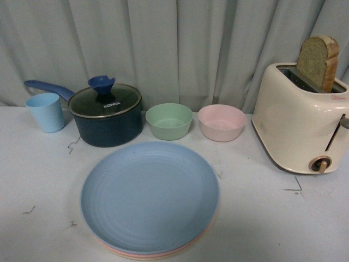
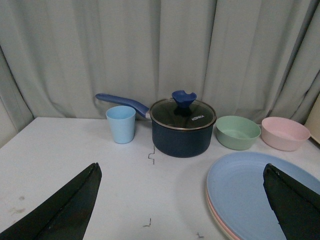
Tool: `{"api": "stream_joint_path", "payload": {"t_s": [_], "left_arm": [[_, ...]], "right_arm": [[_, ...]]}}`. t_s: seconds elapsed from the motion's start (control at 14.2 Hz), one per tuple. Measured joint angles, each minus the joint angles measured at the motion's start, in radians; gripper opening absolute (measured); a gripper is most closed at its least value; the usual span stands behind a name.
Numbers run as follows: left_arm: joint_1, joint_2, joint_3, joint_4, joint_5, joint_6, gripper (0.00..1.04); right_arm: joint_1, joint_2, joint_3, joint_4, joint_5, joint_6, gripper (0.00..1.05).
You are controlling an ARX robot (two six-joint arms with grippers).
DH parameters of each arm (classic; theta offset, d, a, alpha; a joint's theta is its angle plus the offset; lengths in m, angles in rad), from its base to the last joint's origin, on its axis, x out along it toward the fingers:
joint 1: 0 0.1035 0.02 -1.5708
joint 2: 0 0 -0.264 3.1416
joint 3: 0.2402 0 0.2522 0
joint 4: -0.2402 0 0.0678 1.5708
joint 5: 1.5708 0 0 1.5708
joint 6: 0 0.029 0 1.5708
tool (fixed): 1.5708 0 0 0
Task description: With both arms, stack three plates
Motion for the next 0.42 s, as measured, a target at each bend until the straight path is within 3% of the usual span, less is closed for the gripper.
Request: {"api": "stream_joint_path", "payload": {"t_s": [0.42], "left_arm": [[0.0,0.0,0.0,0.0,0.0,0.0,0.98]], "right_arm": [[0.0,0.0,0.0,0.0,0.0,0.0,0.98]]}}
